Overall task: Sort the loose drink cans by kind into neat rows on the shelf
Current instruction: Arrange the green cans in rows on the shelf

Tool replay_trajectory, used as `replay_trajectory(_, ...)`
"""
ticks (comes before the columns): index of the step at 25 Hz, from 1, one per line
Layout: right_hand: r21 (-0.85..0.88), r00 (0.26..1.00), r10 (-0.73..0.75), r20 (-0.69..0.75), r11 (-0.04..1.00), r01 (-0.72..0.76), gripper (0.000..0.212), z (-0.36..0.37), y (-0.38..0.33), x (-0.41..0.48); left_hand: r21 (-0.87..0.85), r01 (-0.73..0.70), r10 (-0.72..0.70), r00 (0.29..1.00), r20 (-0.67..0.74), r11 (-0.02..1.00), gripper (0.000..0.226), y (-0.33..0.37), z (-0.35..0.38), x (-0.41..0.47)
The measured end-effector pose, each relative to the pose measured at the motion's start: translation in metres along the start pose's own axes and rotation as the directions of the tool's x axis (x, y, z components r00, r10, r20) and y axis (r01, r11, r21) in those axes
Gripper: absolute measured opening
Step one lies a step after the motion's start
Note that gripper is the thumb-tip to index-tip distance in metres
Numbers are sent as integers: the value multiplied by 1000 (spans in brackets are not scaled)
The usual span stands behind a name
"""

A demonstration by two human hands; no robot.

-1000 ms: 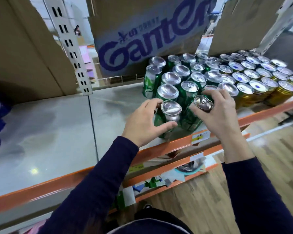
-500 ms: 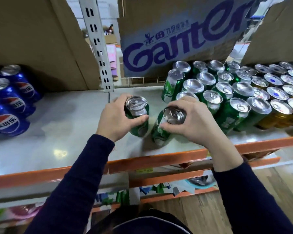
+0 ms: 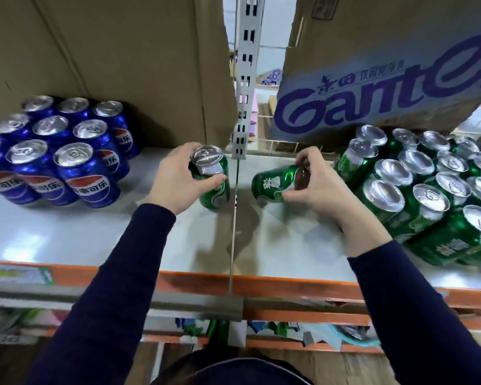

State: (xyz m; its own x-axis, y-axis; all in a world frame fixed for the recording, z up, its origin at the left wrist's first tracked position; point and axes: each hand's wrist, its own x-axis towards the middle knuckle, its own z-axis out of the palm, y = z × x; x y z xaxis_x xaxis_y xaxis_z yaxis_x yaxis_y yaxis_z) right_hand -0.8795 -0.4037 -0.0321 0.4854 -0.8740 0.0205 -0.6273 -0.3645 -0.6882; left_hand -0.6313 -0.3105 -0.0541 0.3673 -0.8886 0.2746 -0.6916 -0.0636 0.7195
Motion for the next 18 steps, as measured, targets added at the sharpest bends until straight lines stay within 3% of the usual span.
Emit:
replay_trajectory(3, -242, 988, 44, 150, 970, -6, 62, -6, -6, 11, 15, -37, 37, 999, 28, 999, 61, 0, 0, 0)
replay_trajectory(8, -394, 951, 193, 243, 915, -85, 64, 4, -10, 16, -16, -74, 74, 997, 37, 997, 59, -4, 1, 1)
replay_trajectory(13, -152, 966, 140, 218, 982, -108, 72, 32, -17, 18, -109, -65, 72, 995, 63, 992, 57, -5, 0, -2)
replay_trajectory(16, 156, 997, 58, 41, 986, -63, 73, 32, -18, 23, -169, -30, 61, 982, 180, 985, 60, -7, -11, 5)
replay_trajectory(18, 259, 998, 7, -64, 966, 10, 74, 30, -18, 26, -166, 5, 41, 961, 274, 986, 62, -8, -18, 11)
